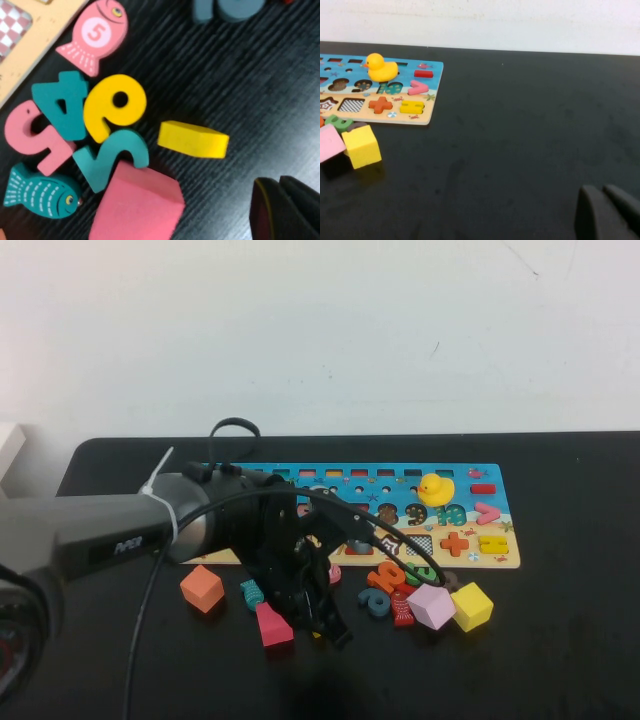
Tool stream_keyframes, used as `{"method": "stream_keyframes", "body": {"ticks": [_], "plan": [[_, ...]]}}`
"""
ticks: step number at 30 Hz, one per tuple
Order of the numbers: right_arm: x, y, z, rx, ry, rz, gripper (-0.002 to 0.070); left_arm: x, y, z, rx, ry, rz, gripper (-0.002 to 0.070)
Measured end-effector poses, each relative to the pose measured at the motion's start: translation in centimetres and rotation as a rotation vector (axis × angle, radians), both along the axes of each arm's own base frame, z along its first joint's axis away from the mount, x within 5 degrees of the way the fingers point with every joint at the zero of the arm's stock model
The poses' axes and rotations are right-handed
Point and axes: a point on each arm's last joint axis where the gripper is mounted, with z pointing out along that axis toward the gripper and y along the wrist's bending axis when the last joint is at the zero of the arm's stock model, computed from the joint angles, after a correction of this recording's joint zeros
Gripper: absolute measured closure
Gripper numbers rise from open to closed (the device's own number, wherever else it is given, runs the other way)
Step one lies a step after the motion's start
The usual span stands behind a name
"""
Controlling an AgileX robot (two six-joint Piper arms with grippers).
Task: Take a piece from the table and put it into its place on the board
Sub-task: Pick up the "Pentagon"
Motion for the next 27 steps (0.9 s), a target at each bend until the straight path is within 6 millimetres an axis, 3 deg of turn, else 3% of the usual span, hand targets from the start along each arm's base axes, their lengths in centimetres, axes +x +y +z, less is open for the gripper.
{"method": "stream_keyframes", "body": {"ticks": [27], "plan": [[0.0,0.0,0.0,0.0,0.0,0.0,0.0657,0.9,0.3,-2.3,0.089,0.024,0.08,0.0676]]}}
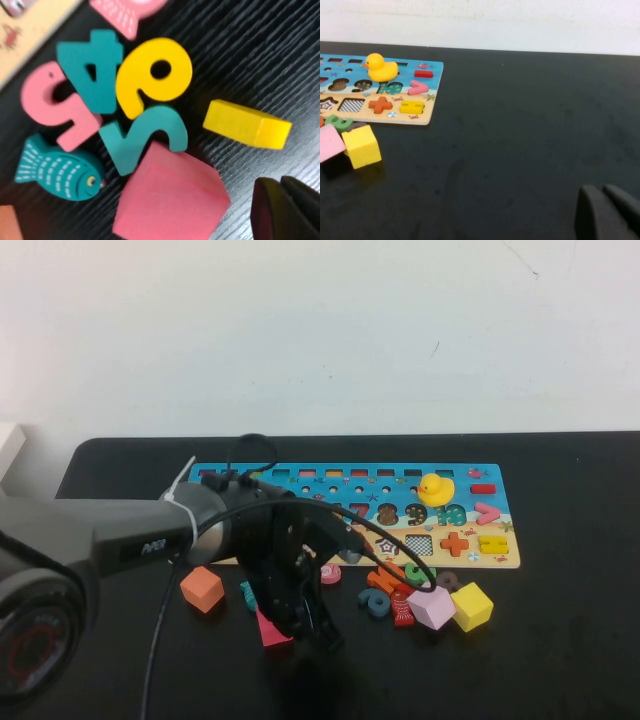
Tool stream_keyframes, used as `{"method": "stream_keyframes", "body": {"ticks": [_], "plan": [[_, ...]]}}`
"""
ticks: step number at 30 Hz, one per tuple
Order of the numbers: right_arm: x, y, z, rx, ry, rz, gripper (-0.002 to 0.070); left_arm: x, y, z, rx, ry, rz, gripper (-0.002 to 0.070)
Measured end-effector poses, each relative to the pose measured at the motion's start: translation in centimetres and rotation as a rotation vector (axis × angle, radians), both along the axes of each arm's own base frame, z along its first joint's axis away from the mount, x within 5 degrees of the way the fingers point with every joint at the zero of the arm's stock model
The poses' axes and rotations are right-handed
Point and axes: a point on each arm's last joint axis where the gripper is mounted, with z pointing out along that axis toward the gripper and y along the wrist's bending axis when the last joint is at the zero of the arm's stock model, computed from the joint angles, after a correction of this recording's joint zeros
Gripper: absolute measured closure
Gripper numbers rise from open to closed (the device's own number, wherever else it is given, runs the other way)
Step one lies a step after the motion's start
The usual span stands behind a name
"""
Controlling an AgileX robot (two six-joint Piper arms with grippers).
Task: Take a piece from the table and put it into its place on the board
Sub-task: Pick up the "Pentagon"
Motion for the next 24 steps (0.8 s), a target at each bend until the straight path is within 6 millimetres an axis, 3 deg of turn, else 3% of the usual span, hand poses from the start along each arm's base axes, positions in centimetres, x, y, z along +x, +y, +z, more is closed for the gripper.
{"method": "stream_keyframes", "body": {"ticks": [24], "plan": [[0.0,0.0,0.0,0.0,-0.001,0.0,0.0657,0.8,-0.6,-2.2,-0.044,-0.023,0.073,0.0676]]}}
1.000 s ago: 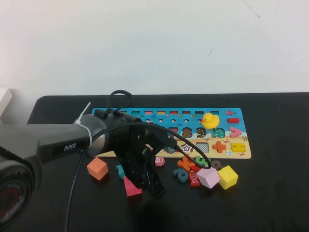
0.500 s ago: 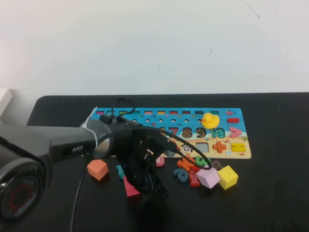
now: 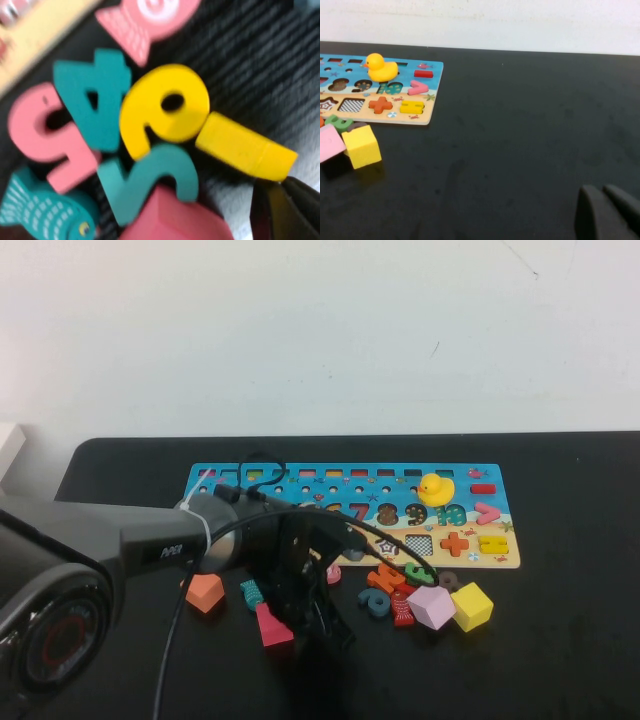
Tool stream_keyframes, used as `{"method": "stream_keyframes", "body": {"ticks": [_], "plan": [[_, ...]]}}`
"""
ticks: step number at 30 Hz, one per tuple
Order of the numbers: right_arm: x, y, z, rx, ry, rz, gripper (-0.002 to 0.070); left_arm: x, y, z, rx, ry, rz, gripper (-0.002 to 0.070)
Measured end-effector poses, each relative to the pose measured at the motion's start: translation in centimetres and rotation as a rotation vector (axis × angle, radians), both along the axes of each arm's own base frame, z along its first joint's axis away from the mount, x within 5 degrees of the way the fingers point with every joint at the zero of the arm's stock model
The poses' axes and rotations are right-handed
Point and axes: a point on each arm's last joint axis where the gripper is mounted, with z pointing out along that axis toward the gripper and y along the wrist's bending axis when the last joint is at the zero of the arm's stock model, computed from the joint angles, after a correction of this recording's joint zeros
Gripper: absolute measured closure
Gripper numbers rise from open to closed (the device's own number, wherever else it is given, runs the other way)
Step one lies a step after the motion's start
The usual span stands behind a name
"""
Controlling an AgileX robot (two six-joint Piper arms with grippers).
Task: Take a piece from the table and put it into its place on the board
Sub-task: Pick up the "Pentagon"
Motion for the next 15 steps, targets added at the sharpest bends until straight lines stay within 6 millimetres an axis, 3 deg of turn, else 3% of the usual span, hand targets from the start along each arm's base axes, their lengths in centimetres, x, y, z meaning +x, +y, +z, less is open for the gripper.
{"method": "stream_keyframes", "body": {"ticks": [15], "plan": [[0.0,0.0,0.0,0.0,0.0,0.0,0.0657,2.2,-1.2,2.6,-0.054,-0.12,-0.007,0.0676]]}}
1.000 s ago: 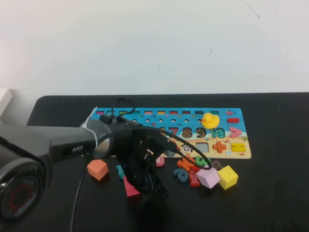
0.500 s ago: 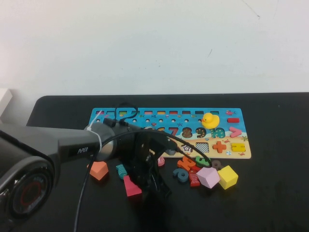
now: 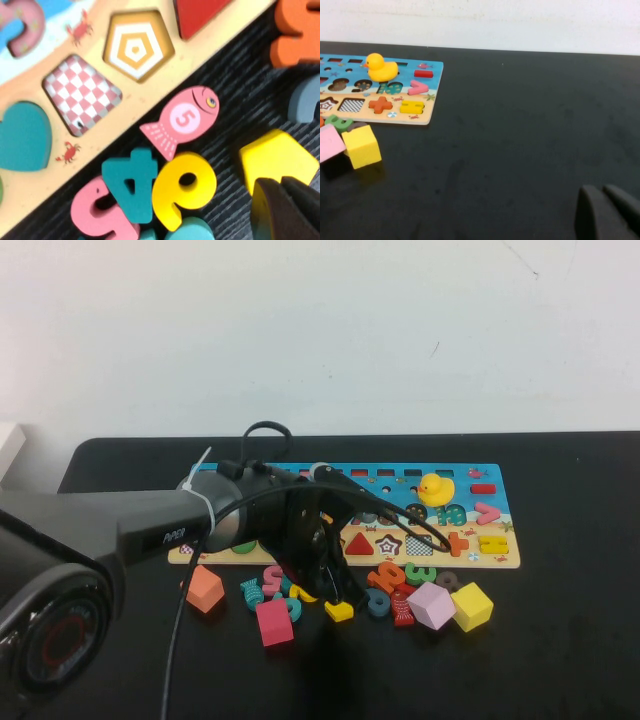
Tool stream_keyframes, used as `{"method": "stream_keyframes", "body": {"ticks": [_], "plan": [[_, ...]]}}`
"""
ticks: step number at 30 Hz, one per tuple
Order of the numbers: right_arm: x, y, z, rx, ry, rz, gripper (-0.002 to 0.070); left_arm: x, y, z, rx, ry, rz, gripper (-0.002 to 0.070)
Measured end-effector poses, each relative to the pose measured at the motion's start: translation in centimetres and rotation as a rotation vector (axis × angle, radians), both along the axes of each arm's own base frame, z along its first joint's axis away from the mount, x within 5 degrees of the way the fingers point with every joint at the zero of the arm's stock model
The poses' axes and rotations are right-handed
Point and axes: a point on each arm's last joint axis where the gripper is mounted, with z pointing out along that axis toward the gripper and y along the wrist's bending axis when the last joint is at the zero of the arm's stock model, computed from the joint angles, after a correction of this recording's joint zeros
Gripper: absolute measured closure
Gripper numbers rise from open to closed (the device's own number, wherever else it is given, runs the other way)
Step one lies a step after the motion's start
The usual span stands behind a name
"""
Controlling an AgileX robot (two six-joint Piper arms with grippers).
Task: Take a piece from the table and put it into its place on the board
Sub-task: Pick up the "Pentagon"
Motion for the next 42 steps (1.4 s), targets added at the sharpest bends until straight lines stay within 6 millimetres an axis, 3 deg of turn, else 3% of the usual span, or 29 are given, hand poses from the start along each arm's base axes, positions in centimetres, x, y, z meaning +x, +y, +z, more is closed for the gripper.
{"method": "stream_keyframes", "body": {"ticks": [10,13,18,20,33,42], "plan": [[0.0,0.0,0.0,0.0,0.0,0.0,0.0657,-0.5,0.2,0.4,0.053,0.098,-0.008,0.0656],[0.0,0.0,0.0,0.0,0.0,0.0,0.0658,-0.5,0.1,0.7,0.056,0.116,-0.009,0.0544],[0.0,0.0,0.0,0.0,0.0,0.0,0.0657,-0.4,-0.2,1.2,0.035,0.131,-0.001,0.0252],[0.0,0.0,0.0,0.0,0.0,0.0,0.0657,-0.2,-0.4,1.4,0.021,0.146,0.005,0.0209],[0.0,0.0,0.0,0.0,0.0,0.0,0.0657,2.1,-3.8,-0.7,0.133,0.264,-0.053,0.0246],[0.0,0.0,0.0,0.0,0.0,0.0,0.0657,3.0,-4.1,-1.7,0.229,0.242,-0.029,0.0246]]}}
